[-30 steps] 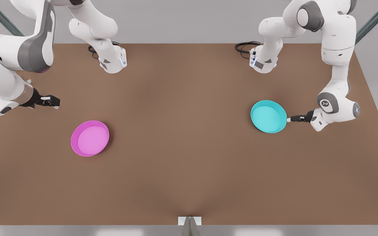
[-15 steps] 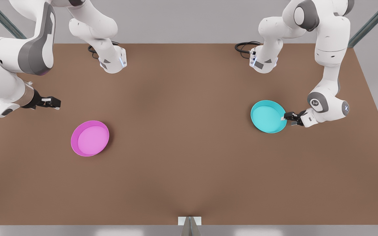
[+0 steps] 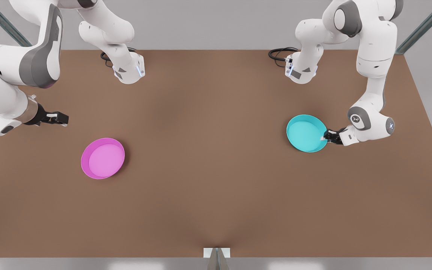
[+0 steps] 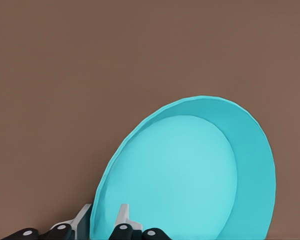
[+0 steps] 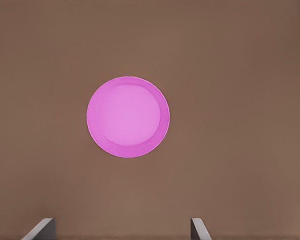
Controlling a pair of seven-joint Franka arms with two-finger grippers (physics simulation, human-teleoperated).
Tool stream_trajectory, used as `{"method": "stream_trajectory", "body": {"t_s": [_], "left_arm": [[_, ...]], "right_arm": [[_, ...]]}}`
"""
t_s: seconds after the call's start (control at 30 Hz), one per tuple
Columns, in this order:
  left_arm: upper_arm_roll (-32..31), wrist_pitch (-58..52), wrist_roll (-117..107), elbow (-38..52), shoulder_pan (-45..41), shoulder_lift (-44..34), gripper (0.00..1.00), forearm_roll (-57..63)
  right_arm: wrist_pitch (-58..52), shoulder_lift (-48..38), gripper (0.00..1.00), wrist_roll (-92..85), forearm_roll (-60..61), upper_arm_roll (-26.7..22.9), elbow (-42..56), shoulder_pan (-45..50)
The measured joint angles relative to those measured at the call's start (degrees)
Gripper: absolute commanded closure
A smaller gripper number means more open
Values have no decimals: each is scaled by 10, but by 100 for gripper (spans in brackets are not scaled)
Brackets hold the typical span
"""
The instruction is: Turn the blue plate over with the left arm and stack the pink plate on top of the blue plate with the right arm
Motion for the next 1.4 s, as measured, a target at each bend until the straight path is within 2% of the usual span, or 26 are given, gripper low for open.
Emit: {"method": "stream_trajectory", "body": {"t_s": [0.27,0.3,0.37,0.6,0.73,0.87,0.97,1.23,1.4], "left_arm": [[-7,1,6,4,0,17,59,0],[-8,2,6,5,0,18,62,0],[-9,2,7,6,0,19,79,0],[-8,-15,-6,52,0,10,79,11],[-7,-87,-47,184,-26,0,79,112],[-6,-214,-110,431,-52,30,79,211],[-7,-287,-176,563,-106,59,79,286],[1,-338,-409,690,-265,125,79,545],[88,-347,-551,699,-433,186,79,649]], "right_arm": [[0,1,0,0,0,0,0,0],[0,1,0,-1,0,0,0,0],[1,2,0,-1,0,0,0,0],[1,6,0,-2,3,0,0,-7],[2,11,0,-3,12,-1,0,-25],[2,11,0,-4,14,0,0,-23],[3,14,0,-5,15,-1,0,-24],[3,17,0,-6,26,-1,-4,-37],[3,18,0,-7,28,0,-4,-35]]}}
